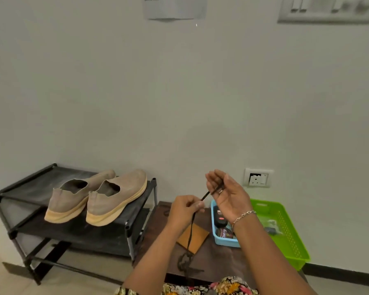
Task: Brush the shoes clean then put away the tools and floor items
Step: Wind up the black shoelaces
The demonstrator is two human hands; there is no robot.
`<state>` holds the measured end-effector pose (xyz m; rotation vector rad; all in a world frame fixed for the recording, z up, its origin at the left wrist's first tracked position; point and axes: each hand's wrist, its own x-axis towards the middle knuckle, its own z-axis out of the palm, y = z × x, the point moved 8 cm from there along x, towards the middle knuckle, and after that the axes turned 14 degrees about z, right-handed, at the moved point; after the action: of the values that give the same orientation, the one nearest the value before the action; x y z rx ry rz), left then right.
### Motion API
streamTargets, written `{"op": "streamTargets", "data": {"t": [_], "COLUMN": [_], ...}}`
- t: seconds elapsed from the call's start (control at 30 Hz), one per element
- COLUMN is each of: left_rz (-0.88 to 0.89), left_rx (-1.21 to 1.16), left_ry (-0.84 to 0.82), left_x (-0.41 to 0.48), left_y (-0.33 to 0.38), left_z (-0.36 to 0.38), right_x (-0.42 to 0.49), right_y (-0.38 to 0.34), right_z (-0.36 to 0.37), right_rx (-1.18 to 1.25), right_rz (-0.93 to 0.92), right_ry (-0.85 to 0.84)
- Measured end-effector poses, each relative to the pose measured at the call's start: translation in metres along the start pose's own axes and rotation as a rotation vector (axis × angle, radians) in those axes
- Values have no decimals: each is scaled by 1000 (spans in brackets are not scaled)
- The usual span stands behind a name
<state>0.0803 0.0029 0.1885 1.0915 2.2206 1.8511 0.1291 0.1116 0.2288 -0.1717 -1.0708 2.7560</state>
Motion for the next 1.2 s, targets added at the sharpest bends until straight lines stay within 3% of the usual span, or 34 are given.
{"op": "streamTargets", "data": {"t": [0.13, 0.2, 0.3, 0.4, 0.5, 0.63, 0.77, 0.87, 1.0, 1.1, 1.2], "left_rz": [11, 71, 153, 218, 241, 240, 206, 176, 155, 148, 167], "left_rx": [65, 153, 247, 324, 316, 221, 49, -4, 37, 85, 162], "left_ry": [-151, -218, -219, -188, -198, -183, -122, -98, -178, -261, -342], "left_x": [-8, -7, 0, 8, 13, 24, 25, 16, 6, 0, -3], "left_y": [10, 17, 29, 34, 35, 32, 19, 11, 4, 4, 6], "left_z": [6, 11, 9, 2, 1, -2, -1, 6, 21, 30, 34], "right_x": [-3, -8, -6, -7, -5, -8, -15, -16, -13, -10, -17], "right_y": [-11, -12, -1, 9, 22, 41, 45, 31, 1, -13, -23], "right_z": [-13, -14, -6, -12, -23, -28, -19, -8, -9, -21, -35], "right_rx": [-176, -510, -1246, -1497, -1340, -918, -355, 38, 297, 213, -392], "right_rz": [-193, -303, -396, -327, -134, 199, 374, 287, -3, -185, -365], "right_ry": [155, 262, 342, 359, 300, 166, -17, -103, -37, 59, 291]}}
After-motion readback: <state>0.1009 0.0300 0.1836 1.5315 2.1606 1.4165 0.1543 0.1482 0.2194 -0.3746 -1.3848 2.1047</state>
